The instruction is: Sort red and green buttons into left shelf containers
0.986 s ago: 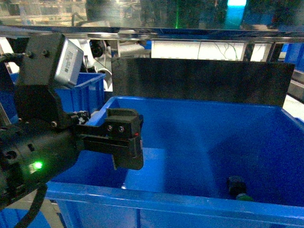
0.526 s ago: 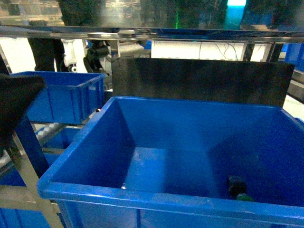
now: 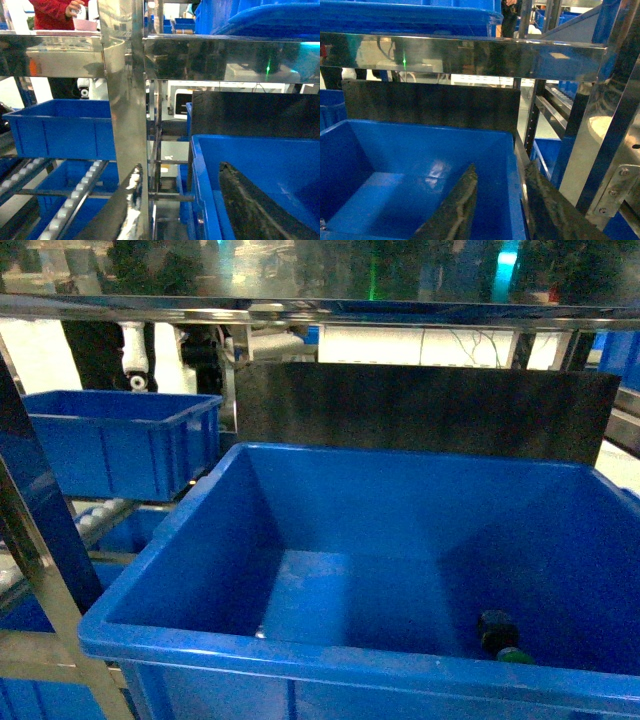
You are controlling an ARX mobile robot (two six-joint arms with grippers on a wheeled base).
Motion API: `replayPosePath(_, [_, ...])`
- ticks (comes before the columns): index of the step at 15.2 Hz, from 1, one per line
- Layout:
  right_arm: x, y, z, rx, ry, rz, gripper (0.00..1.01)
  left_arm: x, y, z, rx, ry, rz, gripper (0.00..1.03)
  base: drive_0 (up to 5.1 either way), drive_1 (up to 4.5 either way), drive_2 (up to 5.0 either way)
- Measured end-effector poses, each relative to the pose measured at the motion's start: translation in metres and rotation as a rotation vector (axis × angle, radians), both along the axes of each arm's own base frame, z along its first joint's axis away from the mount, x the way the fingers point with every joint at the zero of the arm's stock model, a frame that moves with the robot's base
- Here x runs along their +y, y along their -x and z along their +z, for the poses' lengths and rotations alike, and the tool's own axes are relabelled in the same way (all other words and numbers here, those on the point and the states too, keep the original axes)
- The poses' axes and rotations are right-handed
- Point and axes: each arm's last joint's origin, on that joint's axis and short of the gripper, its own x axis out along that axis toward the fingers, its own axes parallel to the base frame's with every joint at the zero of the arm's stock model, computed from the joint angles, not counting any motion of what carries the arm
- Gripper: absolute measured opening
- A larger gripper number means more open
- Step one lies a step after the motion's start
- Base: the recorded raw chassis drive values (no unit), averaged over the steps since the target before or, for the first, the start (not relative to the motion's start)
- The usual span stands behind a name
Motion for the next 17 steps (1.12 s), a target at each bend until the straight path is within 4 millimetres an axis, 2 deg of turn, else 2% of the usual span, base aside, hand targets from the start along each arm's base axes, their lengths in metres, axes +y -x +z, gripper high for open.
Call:
replayPosePath(2, [0.0,0.0,-0.006,-0.003,0.008,-0.001,0.09,0.005,0.008,-0.009,0.011,-0.003,-0.002,0.17,0.0,0.0,0.0])
replayPosePath(3, [0.0,0.0,-0.009,0.0,0.013,-0.001,0.02,0.009,0.011,-0.012,0.015,-0.003,-0.021,0.05,0.0,0.0,0.0])
replayPosePath(4, [0.0,0.0,-0.013,-0.001,0.012,0.0,0.02,0.016,0.013,-0.014,0.013,-0.006,0.0,0.02,0.0,0.0,0.0])
replayPosePath(10, [0.0,0.0,-0.023,-0.011,0.012,0.0,0.02,0.016,0.026,-0.022,-0.007,-0.006,-0.007,0.02,0.0,0.0,0.0])
replayPosePath(11, [0.0,0.0,-0.031,-0.002,0.013,0.0,0.02,0.016,0.028,-0.022,-0.013,-0.006,-0.006,0.02,0.0,0.0,0.0])
replayPosePath(14, [0.0,0.0,-0.031,-0.006,0.013,0.0,0.02,0.016,0.036,-0.022,-0.013,-0.006,-0.007,0.02,0.0,0.0,0.0])
replayPosePath(15, [0.0,0.0,-0.031,-0.006,0.013,0.0,0.02,0.016,0.046,-0.028,0.03,-0.006,-0.007,0.02,0.0,0.0,0.0])
replayPosePath(16, [0.0,0.0,-0.031,-0.006,0.013,0.0,0.02,0.016,0.048,-0.023,-0.021,-0.006,-0.007,0.02,0.0,0.0,0.0])
replayPosePath(17, [0.0,0.0,-0.031,-0.006,0.013,0.0,0.02,0.016,0.048,-0.026,0.006,-0.006,-0.006,0.02,0.0,0.0,0.0])
